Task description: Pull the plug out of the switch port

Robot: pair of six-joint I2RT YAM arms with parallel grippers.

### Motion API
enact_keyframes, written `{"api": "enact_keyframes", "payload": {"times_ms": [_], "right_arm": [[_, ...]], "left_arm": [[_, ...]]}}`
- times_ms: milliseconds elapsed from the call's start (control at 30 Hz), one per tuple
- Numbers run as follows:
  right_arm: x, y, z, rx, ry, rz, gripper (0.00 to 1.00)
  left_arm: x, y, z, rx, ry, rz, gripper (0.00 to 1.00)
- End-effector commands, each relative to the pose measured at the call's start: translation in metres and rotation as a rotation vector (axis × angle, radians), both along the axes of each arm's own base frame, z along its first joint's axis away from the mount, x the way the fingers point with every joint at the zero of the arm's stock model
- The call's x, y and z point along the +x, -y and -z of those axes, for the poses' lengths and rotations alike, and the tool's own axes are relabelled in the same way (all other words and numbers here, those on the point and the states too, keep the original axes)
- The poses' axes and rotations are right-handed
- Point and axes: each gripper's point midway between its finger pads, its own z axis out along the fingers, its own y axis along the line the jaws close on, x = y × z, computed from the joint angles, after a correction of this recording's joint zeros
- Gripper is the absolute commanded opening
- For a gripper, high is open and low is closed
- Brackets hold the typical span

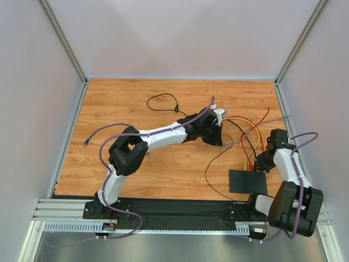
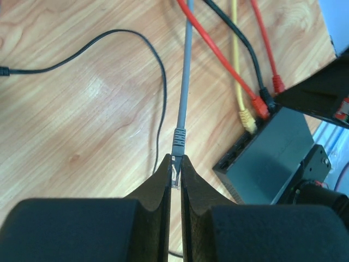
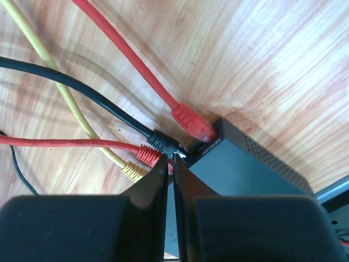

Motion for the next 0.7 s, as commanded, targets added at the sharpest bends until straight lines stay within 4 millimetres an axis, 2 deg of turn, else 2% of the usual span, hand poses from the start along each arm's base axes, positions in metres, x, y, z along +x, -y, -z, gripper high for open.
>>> {"api": "enact_keyframes", "payload": {"times_ms": [0,100,200,267,400,467,533,633,667], "right_arm": [[0.019,0.001,-0.018,-0.014,0.085,-0.07,0.09],[0.028,-0.006,-0.024,0.019,0.129,-0.105,0.13],[0.029,-0.006,-0.027,0.013,0.14,-0.111,0.15],[0.028,-0.006,-0.028,0.012,0.14,-0.114,0.16],[0.026,-0.007,-0.028,0.016,0.128,-0.115,0.18],[0.025,-0.007,-0.028,0.022,0.124,-0.105,0.18],[0.022,-0.008,-0.028,0.028,0.114,-0.096,0.18],[0.017,-0.007,-0.027,0.02,0.093,-0.071,0.2],[0.016,-0.004,-0.028,0.005,0.092,-0.06,0.2]], "left_arm": [[-0.006,-0.011,-0.023,0.0,0.041,0.081,0.0],[-0.014,-0.003,-0.019,-0.03,-0.005,0.13,0.05],[-0.018,0.003,-0.002,-0.025,-0.06,0.148,0.16],[-0.02,0.005,0.002,-0.023,-0.088,0.157,0.25],[-0.018,0.001,0.01,0.006,-0.099,0.131,0.39],[-0.014,-0.006,0.015,0.038,-0.106,0.102,0.39],[-0.009,-0.006,0.004,0.003,-0.087,0.091,0.4],[-0.013,0.003,-0.012,-0.065,-0.078,0.134,0.4],[-0.021,0.008,-0.018,-0.104,-0.106,0.177,0.4]]}}
